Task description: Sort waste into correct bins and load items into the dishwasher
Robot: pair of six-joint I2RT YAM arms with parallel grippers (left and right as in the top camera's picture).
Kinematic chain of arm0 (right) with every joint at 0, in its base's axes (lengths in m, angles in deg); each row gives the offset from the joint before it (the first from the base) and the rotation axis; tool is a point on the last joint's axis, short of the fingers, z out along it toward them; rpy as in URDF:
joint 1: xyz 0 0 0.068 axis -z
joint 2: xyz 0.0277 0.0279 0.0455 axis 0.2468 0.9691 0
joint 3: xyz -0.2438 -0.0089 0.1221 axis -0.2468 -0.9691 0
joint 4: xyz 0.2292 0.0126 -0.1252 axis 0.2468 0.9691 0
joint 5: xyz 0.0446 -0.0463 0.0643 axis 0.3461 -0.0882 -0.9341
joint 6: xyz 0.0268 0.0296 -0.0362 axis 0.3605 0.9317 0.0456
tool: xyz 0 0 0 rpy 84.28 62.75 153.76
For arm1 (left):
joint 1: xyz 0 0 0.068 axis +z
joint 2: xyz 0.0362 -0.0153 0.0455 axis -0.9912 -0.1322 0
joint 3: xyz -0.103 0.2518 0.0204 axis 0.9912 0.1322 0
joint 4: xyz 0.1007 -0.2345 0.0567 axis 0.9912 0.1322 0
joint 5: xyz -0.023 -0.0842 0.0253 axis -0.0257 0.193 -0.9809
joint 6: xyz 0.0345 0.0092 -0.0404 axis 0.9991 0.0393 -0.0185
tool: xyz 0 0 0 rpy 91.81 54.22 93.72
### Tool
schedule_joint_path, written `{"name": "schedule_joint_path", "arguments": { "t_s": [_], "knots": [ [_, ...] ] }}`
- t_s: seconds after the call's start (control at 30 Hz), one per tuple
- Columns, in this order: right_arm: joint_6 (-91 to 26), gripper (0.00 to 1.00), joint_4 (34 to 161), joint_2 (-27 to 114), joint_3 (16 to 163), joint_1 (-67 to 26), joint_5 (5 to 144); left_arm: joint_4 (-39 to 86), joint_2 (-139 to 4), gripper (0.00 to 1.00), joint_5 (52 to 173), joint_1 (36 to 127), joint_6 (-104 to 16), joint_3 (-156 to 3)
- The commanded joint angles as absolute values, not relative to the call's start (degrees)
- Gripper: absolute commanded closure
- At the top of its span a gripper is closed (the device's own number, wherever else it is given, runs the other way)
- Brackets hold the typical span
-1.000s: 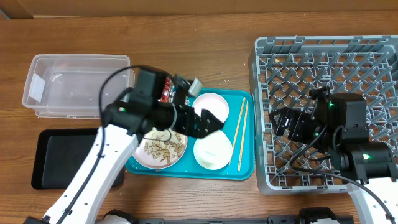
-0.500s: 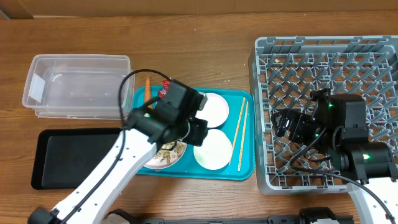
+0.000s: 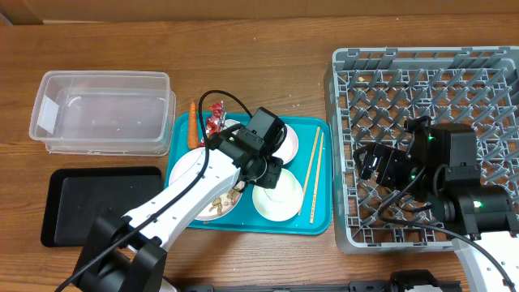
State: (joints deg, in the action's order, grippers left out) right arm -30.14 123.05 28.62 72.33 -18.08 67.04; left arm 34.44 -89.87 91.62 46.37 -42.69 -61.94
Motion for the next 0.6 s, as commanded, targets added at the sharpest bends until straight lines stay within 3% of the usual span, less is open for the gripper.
{"name": "schedule_joint_path", "arguments": {
  "t_s": [0.0,0.43,0.57],
  "knots": [
    [-30.05,0.00,123.09,28.10,74.23,-18.06,67.59,33.85,-90.18,0.96,92.26,46.37,-43.06,-61.85],
    [-30.07,0.00,123.14,28.10,74.23,-18.06,67.02,41.65,-85.13,0.96,104.69,52.97,-40.81,-70.86],
    [-32.98,0.02,122.29,28.10,74.23,-18.06,59.04,42.09,-83.62,0.96,115.99,57.37,-37.66,-71.21]
  ]
}}
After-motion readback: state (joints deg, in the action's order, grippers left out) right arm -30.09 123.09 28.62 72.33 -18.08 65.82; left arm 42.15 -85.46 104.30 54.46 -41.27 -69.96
